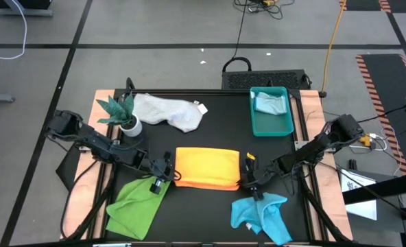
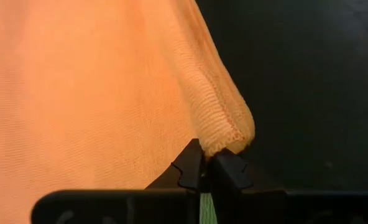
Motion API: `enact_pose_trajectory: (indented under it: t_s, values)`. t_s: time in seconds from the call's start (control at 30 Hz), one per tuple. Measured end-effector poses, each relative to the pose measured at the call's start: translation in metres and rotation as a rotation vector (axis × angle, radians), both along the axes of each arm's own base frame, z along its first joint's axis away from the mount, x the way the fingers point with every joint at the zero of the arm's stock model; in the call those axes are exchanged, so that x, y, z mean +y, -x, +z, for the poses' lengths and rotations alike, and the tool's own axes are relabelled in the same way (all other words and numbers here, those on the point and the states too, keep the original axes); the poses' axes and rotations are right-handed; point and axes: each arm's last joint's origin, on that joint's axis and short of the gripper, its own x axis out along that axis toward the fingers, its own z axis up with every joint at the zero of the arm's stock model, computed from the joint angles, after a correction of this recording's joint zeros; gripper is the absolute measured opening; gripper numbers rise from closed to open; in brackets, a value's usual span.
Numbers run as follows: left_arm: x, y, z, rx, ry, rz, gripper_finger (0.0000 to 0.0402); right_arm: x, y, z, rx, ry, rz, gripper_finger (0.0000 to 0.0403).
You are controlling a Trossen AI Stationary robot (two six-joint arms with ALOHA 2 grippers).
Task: Fold microfiber towels
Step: Fold the orange microfiber cloth
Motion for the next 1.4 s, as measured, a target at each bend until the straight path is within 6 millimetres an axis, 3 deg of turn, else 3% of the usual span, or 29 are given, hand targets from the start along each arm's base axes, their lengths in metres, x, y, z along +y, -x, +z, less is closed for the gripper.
enact_pose_trajectory:
  t_s: [0.27, 0.47, 0.7, 0.83, 1.1, 1.23, 1.4]
  values:
    - [-0.001, -0.001, -0.006, 0.039, 0.068, 0.061, 0.0027, 0.001, 0.001, 0.012, -0.010, -0.129, -0.024, 0.0081]
    - [-0.002, 0.002, 0.011, -0.005, 0.171, 0.047, 0.0027, -0.002, 0.002, 0.035, -0.086, -0.232, -0.028, 0.0134]
    - [0.006, 0.006, 0.039, -0.115, 0.258, 0.060, 0.0028, -0.018, 0.002, 0.059, -0.207, -0.255, -0.100, 0.0147]
    - [0.013, 0.005, 0.041, -0.100, 0.294, 0.080, 0.0060, -0.028, -0.002, 0.058, -0.205, -0.244, -0.150, 0.0145]
    - [0.021, 0.005, 0.037, -0.074, 0.267, 0.143, 0.0173, -0.039, -0.009, 0.044, -0.149, -0.234, -0.224, 0.0144]
    - [0.026, -0.001, 0.029, -0.068, 0.238, 0.218, 0.0180, -0.044, -0.014, 0.032, -0.119, -0.221, -0.269, 0.0144]
    - [0.034, -0.010, 0.015, -0.066, 0.191, 0.306, 0.0156, -0.056, -0.020, 0.026, -0.145, -0.200, -0.429, 0.0144]
